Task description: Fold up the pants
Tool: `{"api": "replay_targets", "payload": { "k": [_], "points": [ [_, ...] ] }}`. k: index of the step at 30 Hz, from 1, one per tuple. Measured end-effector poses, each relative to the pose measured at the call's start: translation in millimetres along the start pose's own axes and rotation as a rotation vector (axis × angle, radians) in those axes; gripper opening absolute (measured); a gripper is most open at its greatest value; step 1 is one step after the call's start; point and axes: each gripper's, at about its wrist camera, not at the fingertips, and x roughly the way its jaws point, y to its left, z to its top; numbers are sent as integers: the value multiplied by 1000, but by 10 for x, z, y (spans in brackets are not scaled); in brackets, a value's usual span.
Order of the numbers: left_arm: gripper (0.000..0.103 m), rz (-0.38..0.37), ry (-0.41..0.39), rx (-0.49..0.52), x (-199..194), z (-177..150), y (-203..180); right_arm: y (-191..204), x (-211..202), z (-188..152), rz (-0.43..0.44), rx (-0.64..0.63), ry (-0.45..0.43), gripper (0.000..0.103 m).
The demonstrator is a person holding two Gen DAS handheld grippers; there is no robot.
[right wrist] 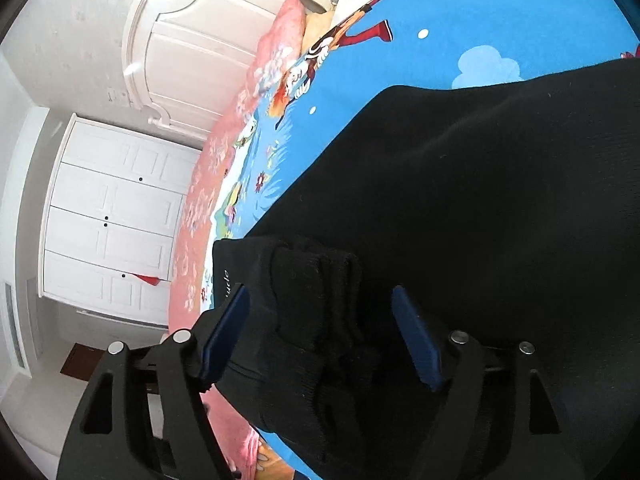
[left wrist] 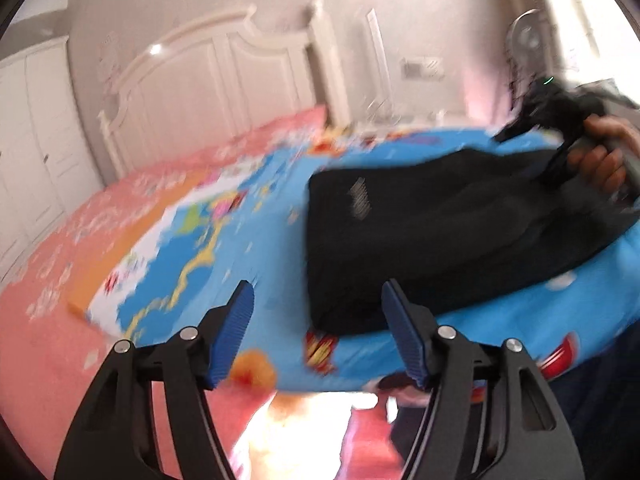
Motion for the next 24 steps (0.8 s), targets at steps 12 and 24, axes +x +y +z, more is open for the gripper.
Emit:
{"api": "replay_targets", "payload": {
  "k": [12, 24],
  "points": [
    [66, -81, -86, 551, 384, 172, -1843, 232, 130, -71, -154, -143, -37, 68],
    [32, -106, -38, 497, 560, 346, -1918, 553, 79, -197, -334, -354, -100, 12]
  ]
}}
